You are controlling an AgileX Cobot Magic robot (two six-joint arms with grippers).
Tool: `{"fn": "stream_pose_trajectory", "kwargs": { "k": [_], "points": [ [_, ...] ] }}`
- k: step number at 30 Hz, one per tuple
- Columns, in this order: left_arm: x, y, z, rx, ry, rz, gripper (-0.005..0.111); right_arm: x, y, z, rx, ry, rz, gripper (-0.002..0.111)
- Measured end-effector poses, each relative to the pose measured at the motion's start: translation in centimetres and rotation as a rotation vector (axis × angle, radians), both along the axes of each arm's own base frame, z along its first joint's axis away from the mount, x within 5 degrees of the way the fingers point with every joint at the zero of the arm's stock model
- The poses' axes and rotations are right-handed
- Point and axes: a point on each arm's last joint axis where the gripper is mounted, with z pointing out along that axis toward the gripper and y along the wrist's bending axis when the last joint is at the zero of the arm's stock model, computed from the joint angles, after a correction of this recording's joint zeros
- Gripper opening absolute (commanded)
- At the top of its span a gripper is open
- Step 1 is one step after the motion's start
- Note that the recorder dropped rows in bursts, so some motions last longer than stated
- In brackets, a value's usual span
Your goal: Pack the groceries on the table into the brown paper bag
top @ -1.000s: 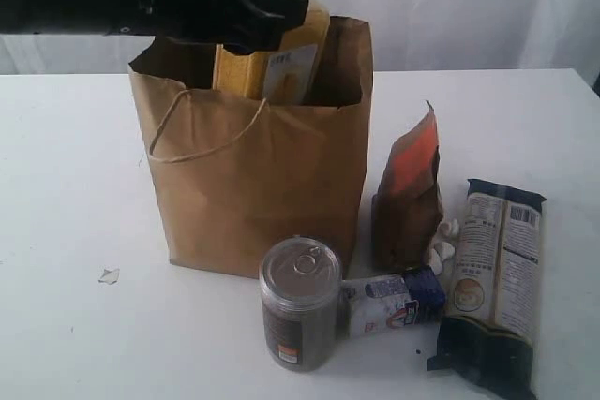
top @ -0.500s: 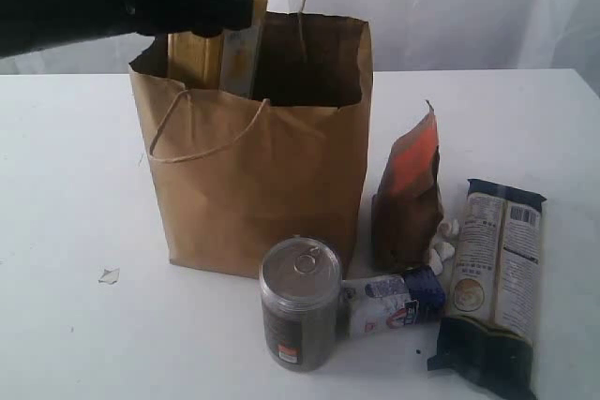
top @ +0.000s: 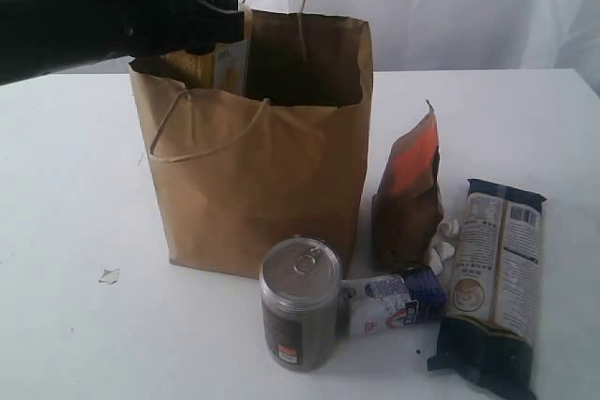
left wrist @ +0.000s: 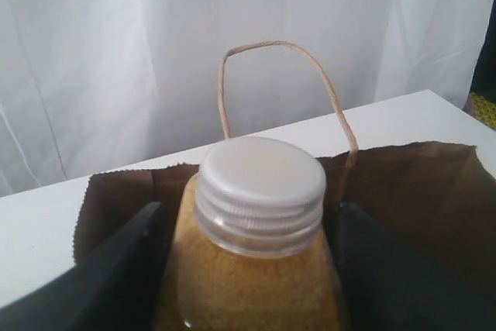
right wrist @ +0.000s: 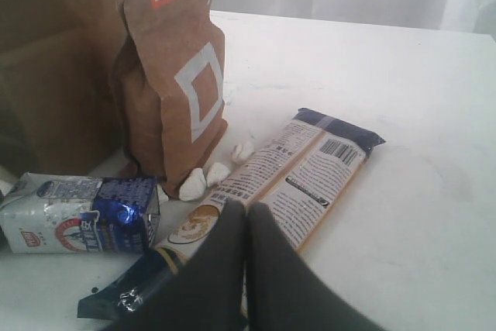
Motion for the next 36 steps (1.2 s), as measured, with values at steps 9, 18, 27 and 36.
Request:
{"fn": "stream_pose_trajectory", "kwargs": {
  "k": [9, 18, 27, 36],
  "points": [
    [0.0, 0.2, 0.2, -0.038, 0.011, 0.026, 0.089, 0.0, 0.0, 0.0, 0.0, 0.0, 0.0, 0.0],
    [-1.5, 1.8, 2.8, -0.143, -0.029, 0.066, 0.072, 0.0, 0.0, 0.0, 0.0, 0.0, 0.0, 0.0],
    [-2.7, 1.4, 3.4, -0.111, -0.034, -0.051, 0.072, 0.0, 0.0, 0.0, 0.0, 0.0, 0.0, 0.0],
    [-3.2, 0.7, 3.1, -0.104, 0.004, -0.143, 0.072, 0.0, 0.0, 0.0, 0.0, 0.0, 0.0, 0.0]
  ]
}}
